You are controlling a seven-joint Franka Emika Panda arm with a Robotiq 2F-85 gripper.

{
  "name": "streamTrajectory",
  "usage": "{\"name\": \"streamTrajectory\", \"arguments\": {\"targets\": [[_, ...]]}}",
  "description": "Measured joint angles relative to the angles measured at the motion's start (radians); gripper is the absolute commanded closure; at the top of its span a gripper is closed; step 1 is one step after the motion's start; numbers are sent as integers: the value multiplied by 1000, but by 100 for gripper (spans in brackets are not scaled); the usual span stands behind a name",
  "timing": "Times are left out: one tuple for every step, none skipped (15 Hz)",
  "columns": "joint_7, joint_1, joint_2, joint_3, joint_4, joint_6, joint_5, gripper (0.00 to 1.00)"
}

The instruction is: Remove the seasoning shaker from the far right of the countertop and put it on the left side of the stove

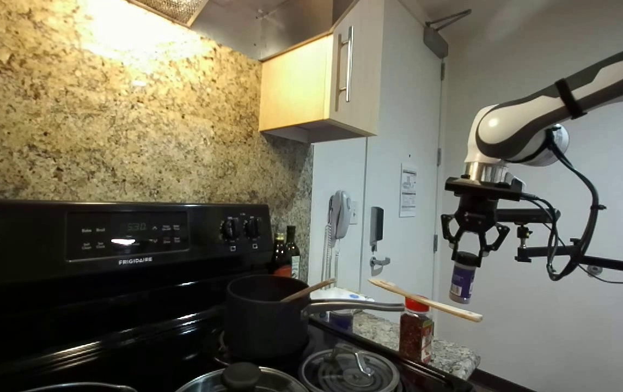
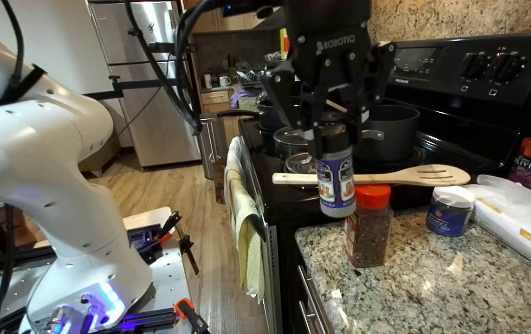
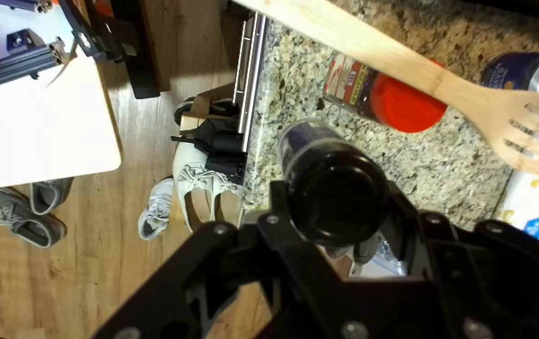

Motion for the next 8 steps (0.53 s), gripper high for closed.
{"name": "streamTrajectory", "arguments": {"targets": [[-41, 10, -2, 0, 12, 0, 18, 76], [-81, 22, -4, 3, 29, -3, 30, 76], [-119, 36, -6, 11, 50, -9, 39, 76], [-150, 50, -7, 21, 72, -20, 46, 76], [-178, 64, -7, 36, 97, -36, 47, 76], [-201, 79, -7, 56, 122, -57, 47, 76], [-219, 93, -7, 77, 146, -80, 47, 76], [-234, 107, -7, 100, 167, -101, 47, 76]]}}
